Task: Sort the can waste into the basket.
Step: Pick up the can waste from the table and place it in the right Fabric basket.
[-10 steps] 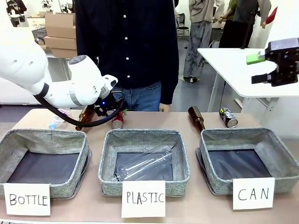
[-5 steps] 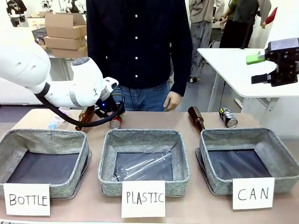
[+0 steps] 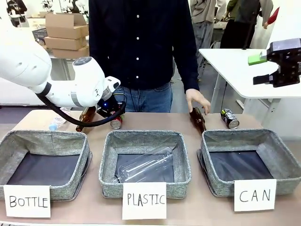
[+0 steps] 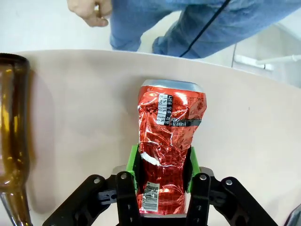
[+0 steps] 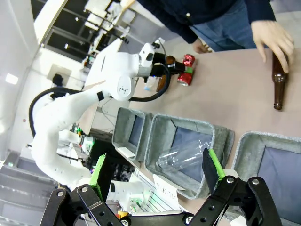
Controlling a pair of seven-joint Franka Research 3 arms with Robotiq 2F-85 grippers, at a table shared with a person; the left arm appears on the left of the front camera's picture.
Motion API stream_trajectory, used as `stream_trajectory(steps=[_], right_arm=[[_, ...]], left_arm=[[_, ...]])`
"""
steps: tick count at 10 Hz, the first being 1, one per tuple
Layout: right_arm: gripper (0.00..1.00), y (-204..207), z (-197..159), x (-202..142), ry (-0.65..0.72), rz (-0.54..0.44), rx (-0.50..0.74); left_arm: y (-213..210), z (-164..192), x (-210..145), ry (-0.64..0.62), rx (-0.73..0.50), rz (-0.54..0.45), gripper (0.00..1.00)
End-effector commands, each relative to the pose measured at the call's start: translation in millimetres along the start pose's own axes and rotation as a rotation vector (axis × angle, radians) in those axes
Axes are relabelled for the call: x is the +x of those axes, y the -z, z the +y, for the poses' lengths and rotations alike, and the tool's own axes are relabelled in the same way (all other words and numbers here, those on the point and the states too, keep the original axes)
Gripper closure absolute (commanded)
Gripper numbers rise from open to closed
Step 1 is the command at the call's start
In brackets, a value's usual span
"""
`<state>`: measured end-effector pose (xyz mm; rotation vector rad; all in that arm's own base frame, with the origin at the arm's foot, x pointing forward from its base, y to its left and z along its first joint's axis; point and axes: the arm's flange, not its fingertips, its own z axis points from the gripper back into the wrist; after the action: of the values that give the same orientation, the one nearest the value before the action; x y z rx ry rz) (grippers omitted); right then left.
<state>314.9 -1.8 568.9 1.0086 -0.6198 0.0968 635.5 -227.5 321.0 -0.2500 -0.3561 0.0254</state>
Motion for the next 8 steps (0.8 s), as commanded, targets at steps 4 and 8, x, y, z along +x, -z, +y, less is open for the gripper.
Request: stream_trajectory(steps=[4, 8], right_arm=[[0.00, 1.8, -4.1, -6.3, -0.022, -0.010, 0.024], [0.00, 1.8, -4.1, -6.3, -0.022, -0.010, 0.024]], left_arm=[[-181.6, 27.5, -74.8, 0.275, -0.194, -0.066, 1.00], [-285.7, 56.8, -204.7, 0.758, -0.889, 0.069, 1.00]])
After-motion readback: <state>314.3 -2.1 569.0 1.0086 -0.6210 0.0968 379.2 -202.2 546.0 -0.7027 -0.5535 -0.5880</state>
